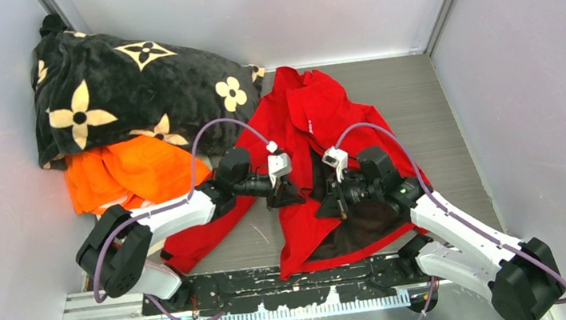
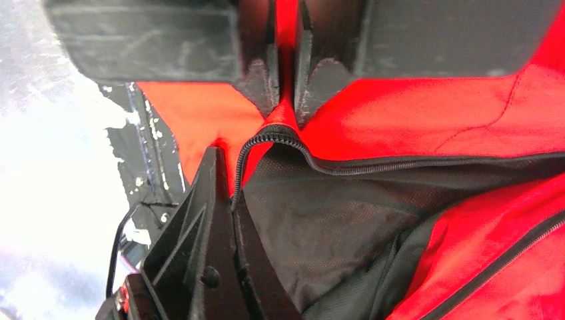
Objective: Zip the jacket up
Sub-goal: Adjust the zipper on the jacket.
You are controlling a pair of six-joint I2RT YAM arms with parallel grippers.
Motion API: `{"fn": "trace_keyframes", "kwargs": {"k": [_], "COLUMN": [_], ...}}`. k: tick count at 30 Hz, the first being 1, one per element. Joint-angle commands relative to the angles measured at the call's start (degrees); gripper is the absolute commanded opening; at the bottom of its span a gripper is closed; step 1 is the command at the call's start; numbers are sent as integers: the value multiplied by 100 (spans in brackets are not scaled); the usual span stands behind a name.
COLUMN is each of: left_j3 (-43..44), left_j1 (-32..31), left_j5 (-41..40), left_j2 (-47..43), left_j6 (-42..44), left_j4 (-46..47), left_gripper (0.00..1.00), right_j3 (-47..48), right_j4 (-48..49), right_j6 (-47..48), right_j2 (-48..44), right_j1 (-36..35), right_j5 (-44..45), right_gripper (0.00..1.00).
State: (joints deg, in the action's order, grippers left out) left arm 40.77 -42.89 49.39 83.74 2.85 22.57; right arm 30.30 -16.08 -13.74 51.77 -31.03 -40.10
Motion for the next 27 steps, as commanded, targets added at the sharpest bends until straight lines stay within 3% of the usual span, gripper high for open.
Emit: {"fn": "trace_keyframes", "kwargs": {"k": [1,4,6,13,21,27], "left_j3": [107,38,-38,-158,-695,-663], "left_j1": [156,235,290,330,265,-372], "left_j5": [-184,-489,-697,-1674,-1299,-1628], "left_j2": [-284,-579,-955,-2811,-3830,-3479], "left_j6": [-614,-1395,-1863,-3222,-6200,-6527], "left_j4": [454,480,302,-1847,-2248,-2477], "left_gripper": [24,52,63,86,82,81], "right_j3": [98,78,26,-201,-275,-256], "right_j4": [476,889,1156,2142,2590,2752], "right_j6": [-275,-761,-1024,-1892,-2533,-2789], "right_j2": [-99,-119,-143,-198,-141,-155], "right_j1": [-6,23,35,53,55,53], "right_j5": [-225,-285,-309,-203,-179,-307], "right_gripper": [1,1,1,1,1,1]}}
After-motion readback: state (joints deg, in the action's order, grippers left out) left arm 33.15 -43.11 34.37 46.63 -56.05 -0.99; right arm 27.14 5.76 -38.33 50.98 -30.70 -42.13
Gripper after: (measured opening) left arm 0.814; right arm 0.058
